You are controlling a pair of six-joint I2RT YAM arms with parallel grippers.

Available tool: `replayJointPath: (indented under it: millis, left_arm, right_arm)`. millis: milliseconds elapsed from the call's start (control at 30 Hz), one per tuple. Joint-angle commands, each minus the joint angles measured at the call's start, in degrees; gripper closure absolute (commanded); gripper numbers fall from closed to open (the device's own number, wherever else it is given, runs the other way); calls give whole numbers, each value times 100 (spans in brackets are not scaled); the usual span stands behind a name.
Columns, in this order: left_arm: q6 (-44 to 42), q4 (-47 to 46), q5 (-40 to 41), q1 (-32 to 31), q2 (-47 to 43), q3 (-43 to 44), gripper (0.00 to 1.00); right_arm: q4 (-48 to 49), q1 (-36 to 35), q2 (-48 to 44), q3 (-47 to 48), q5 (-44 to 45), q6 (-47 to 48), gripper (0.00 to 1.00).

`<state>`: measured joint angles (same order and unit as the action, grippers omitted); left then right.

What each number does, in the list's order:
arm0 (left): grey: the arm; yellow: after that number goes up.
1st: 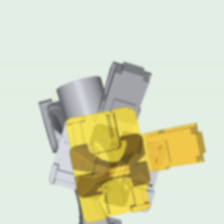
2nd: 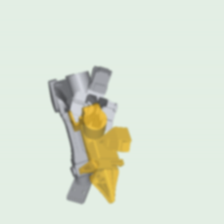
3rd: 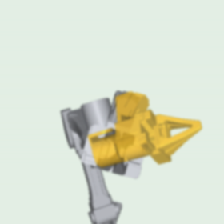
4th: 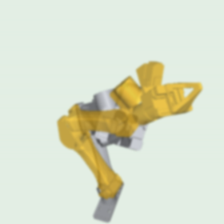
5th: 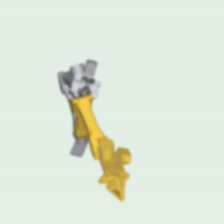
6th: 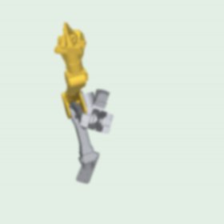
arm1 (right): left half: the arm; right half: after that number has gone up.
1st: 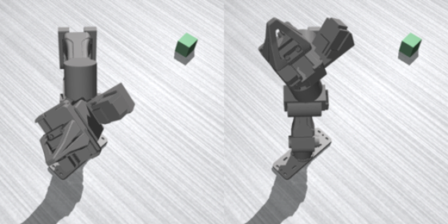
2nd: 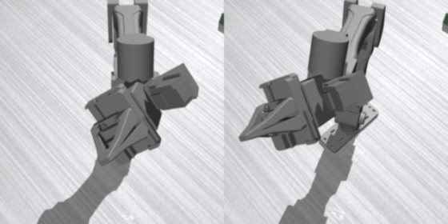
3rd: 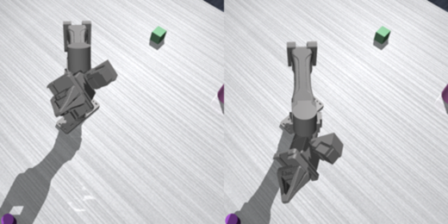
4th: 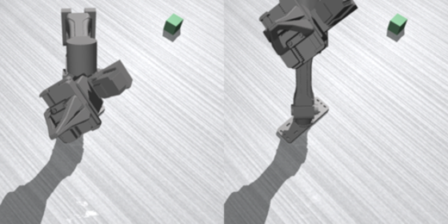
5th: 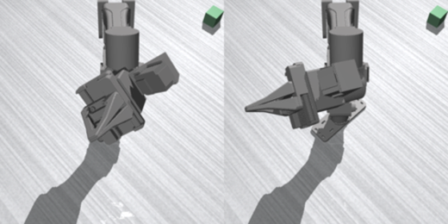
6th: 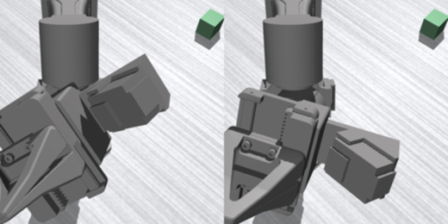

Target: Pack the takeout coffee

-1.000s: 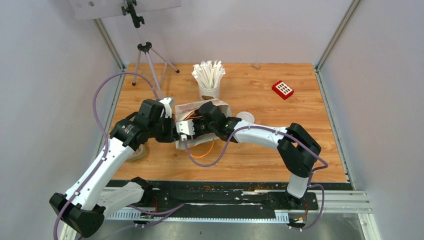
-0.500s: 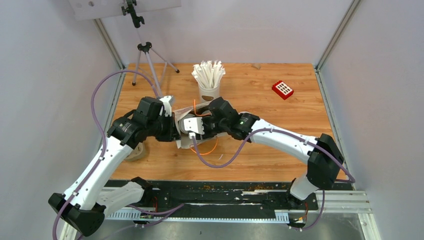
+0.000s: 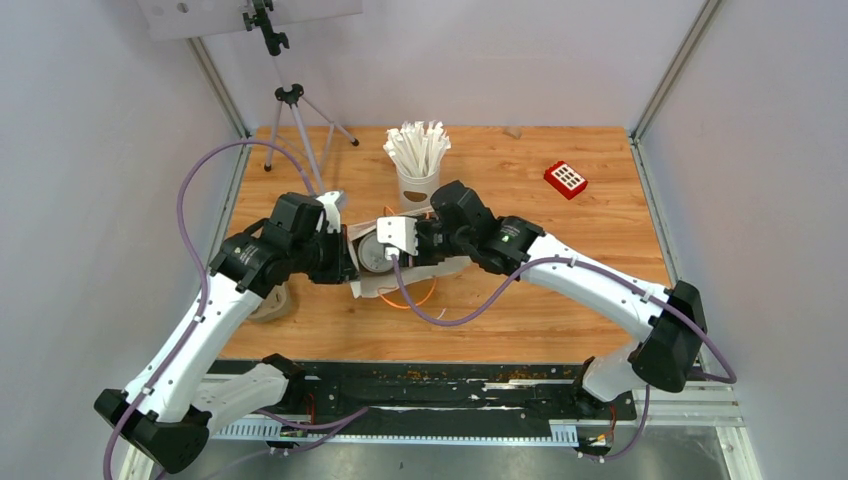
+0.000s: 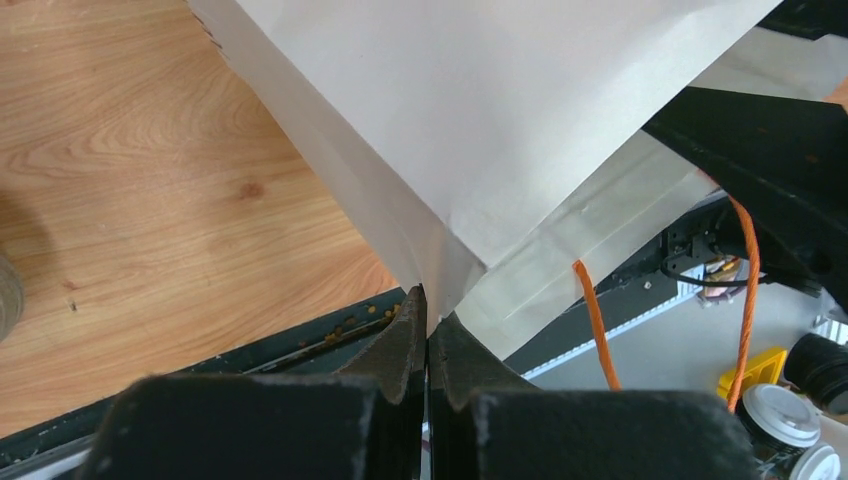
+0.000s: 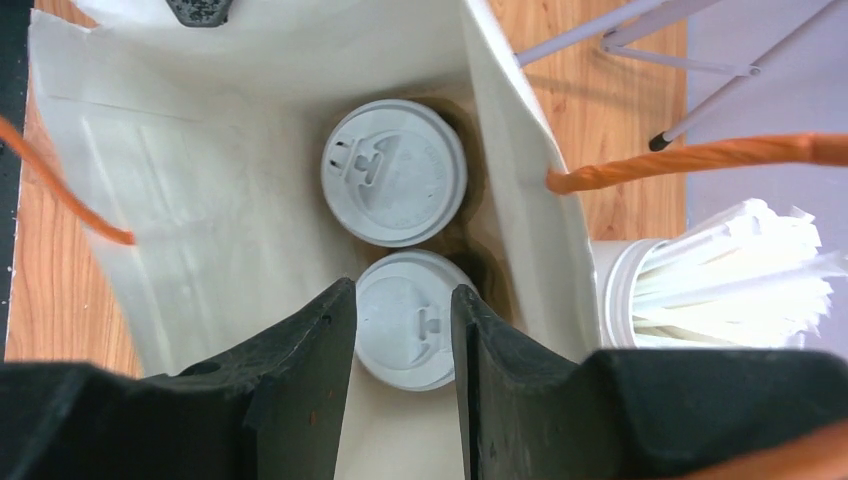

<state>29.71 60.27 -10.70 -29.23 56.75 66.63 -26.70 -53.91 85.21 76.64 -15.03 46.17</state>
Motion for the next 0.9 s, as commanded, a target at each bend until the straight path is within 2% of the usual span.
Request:
replayJointPath:
  millis: [0,433,867]
  left_arm:
    - [22,32,-99,-21,-34,321,100]
    - [69,109,-318,-12,146,862,100]
    - [164,599,-824,57,415,1227,100]
  right_arm:
    - [-163,27,-288,389,186,-243,60]
    - [-740,30,-396,848,253,-488,59]
    - [-2073,30,130,2018,-39,-1376,59]
